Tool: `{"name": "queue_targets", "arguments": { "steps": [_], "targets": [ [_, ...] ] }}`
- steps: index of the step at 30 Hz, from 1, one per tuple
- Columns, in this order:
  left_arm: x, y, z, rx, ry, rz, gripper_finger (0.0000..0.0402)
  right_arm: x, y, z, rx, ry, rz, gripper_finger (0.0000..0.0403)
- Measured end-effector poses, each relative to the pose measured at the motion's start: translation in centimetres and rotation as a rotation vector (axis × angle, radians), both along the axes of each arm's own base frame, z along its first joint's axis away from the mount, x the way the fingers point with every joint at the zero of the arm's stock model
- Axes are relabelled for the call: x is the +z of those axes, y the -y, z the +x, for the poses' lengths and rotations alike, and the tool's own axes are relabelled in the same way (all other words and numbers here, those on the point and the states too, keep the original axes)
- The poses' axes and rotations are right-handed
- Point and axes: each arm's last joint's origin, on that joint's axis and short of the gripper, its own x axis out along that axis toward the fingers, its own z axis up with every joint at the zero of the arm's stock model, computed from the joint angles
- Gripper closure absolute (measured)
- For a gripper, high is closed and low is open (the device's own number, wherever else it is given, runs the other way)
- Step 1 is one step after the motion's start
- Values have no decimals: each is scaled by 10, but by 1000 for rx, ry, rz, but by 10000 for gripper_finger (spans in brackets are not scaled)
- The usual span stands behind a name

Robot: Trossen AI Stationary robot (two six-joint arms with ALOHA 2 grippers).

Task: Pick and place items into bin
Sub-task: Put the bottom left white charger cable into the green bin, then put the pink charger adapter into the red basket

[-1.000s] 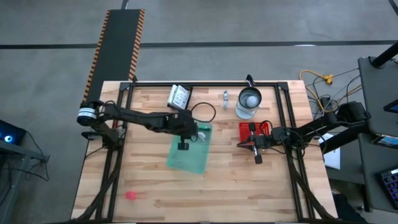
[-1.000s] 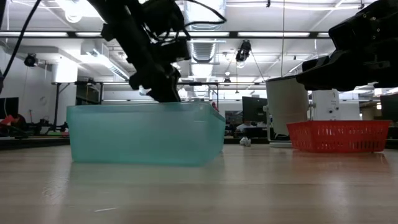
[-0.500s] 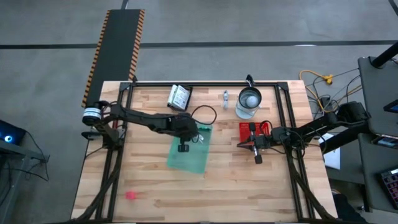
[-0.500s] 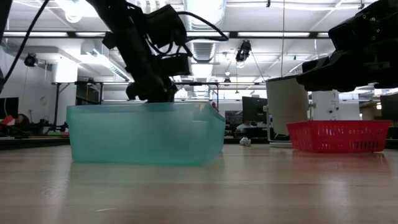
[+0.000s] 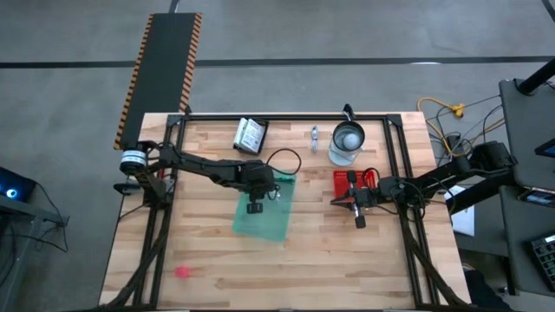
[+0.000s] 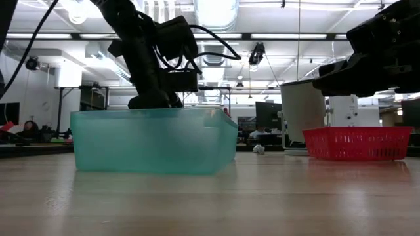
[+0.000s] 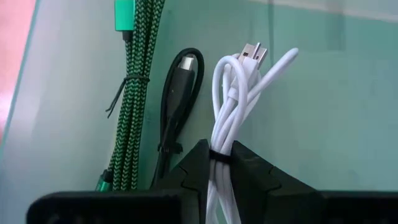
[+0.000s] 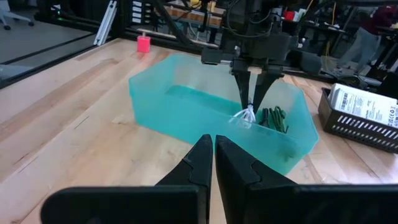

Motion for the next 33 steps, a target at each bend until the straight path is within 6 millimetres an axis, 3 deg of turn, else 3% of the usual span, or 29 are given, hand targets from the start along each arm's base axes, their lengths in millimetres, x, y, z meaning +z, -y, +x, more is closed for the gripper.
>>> {"name": "queue_targets", "arguments": {
  "steps": [8,13,20,28,33],
  "targets": [
    [0,0,0,-6,1,-10,368,0,0,0,0,1,0,394],
    [0,1,0,-11,1,-12,349,0,0,0,0,0,0,394],
    [0,1,0,-17,-1,-26,291,0,0,0,0,0,0,394],
    [1,6,-2,-88,-8,-169,202,0,0,0,0,1,0,394],
    [13,7,-10,-87,-53,-178,181,0,0,0,0,1,0,394]
  ]
}}
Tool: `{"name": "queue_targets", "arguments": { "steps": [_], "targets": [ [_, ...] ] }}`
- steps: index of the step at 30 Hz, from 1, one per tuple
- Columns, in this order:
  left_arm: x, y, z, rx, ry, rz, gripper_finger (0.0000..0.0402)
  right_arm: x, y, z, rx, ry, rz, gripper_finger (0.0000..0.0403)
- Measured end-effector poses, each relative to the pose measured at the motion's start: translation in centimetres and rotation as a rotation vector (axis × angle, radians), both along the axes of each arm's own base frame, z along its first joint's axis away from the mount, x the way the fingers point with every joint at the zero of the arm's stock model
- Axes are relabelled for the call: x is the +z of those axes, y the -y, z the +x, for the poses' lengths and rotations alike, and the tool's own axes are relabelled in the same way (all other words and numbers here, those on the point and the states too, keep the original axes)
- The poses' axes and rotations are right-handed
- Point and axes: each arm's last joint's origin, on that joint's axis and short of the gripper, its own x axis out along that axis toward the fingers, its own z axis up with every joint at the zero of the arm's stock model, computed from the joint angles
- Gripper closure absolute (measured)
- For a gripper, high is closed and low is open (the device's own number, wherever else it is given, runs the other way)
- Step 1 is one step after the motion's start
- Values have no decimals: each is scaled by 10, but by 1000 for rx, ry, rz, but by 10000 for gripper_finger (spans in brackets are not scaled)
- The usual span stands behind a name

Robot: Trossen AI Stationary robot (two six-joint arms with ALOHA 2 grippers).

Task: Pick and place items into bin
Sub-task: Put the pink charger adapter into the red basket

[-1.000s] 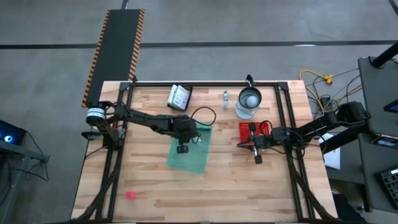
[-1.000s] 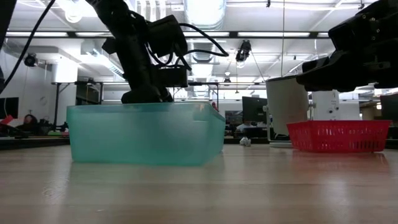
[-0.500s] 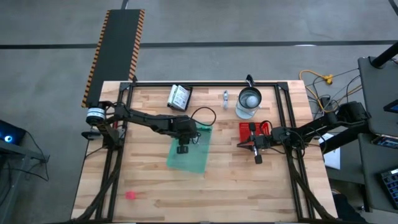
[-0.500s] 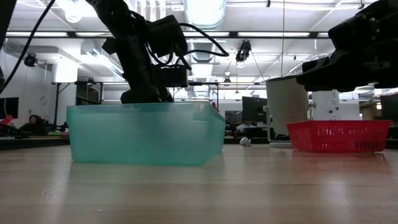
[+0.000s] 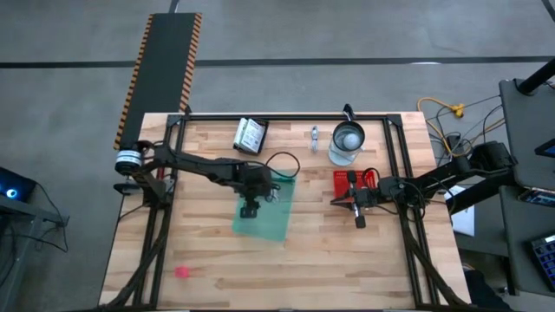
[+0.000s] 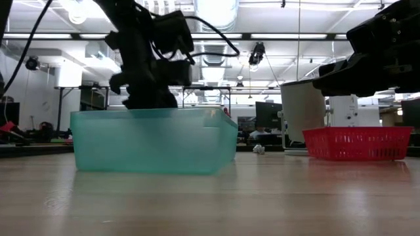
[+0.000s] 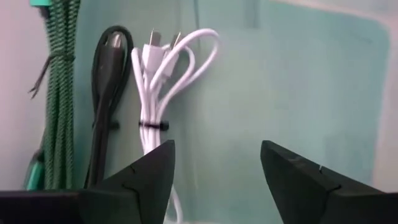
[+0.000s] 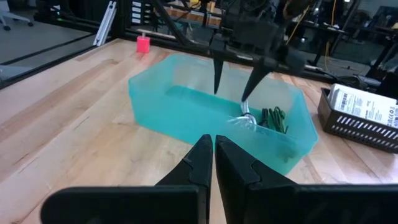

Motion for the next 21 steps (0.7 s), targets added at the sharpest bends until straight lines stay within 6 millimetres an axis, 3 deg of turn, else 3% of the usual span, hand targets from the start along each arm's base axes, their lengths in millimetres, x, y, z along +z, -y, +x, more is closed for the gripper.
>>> {"name": "queue_targets", "arguments": {
  "steps": [7,21],
  "targets": [
    [33,11,-24,-25,80,-2,181,0,0,0,-5,-8,25,394],
    [79,44,-102,70,233,-166,181,-2,0,0,-14,-31,67,394]
  ]
}}
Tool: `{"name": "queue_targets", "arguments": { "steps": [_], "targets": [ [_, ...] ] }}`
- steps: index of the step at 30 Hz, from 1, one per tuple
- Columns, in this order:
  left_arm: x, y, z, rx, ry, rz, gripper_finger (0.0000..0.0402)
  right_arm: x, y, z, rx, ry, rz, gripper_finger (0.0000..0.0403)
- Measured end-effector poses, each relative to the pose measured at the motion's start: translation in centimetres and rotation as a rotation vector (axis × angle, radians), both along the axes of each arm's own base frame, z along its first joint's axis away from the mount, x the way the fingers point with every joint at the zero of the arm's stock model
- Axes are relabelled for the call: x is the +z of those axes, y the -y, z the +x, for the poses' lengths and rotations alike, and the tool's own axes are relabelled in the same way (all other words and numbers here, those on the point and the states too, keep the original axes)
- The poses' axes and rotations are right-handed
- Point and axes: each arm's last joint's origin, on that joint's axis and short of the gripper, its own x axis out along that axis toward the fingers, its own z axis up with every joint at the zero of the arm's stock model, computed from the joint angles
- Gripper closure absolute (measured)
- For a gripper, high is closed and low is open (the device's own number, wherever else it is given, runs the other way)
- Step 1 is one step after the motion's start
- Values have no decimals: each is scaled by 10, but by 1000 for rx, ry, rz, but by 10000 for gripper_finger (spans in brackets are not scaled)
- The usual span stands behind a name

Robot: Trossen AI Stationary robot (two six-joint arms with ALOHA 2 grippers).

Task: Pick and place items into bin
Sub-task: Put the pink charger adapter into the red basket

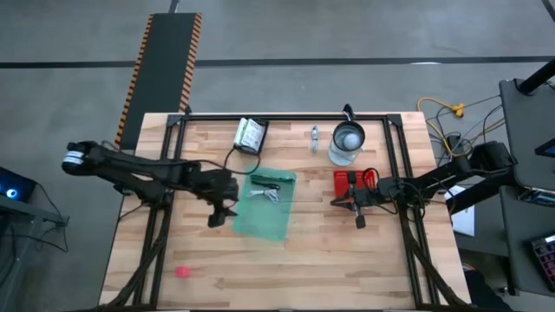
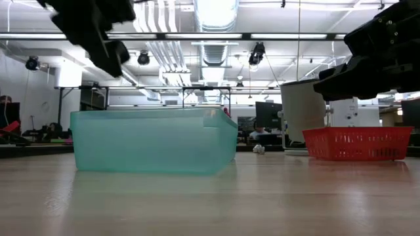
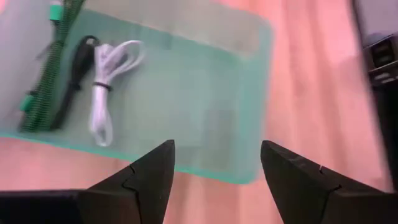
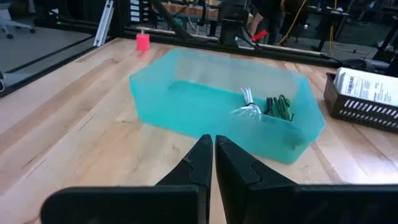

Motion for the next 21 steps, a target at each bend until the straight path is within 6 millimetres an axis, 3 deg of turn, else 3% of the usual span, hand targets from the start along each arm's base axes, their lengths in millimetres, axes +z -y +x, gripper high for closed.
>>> {"name": "queue_targets", "arguments": {
  "steps": [10,21],
  "targets": [
    [11,53,-26,-75,-13,-152,181,0,0,0,-1,1,7,394],
    [-14,127,-54,-69,-199,-195,181,1,0,0,-14,2,68,394]
  ]
}}
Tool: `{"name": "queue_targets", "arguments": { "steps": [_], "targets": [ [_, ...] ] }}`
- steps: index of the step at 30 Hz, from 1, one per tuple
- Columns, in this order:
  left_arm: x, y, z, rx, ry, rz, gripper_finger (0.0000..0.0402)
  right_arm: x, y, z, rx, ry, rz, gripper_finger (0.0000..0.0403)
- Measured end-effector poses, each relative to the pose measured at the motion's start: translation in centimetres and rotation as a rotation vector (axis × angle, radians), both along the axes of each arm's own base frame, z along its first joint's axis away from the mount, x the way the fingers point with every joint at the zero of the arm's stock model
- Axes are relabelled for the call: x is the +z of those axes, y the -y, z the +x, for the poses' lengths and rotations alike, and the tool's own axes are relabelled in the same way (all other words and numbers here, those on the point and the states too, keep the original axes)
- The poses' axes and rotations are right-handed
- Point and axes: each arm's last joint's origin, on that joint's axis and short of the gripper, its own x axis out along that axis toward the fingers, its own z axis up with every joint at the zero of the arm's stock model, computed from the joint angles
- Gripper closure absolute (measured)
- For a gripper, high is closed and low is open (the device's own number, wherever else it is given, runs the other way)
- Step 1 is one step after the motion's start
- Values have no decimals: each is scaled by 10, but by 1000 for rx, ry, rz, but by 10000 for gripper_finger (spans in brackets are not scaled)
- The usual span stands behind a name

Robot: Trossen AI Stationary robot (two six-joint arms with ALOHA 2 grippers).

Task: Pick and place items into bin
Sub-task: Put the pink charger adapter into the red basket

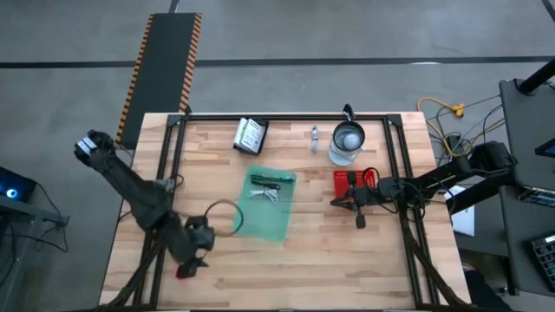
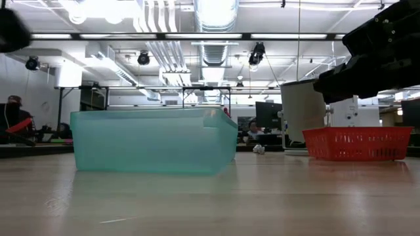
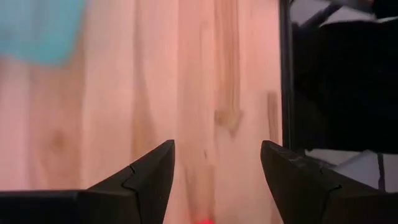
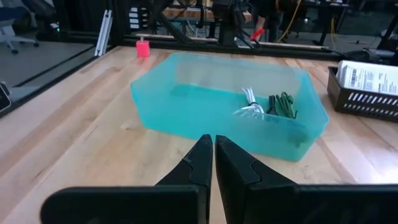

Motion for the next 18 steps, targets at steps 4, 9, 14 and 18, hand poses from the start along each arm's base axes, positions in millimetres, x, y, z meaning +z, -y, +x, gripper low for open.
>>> {"name": "queue_targets", "arguments": {
  "steps": [4,9,14,18],
  "targets": [
    [-16,24,-9,31,-100,6,181,1,0,0,0,8,1,394],
    [-25,51,-12,15,-161,35,181,2,0,0,-4,14,22,394],
    [-26,74,-13,28,-208,52,181,3,0,0,-3,25,16,394],
    [-26,82,-16,102,-319,167,181,4,0,1,6,49,-34,394]
  ]
}}
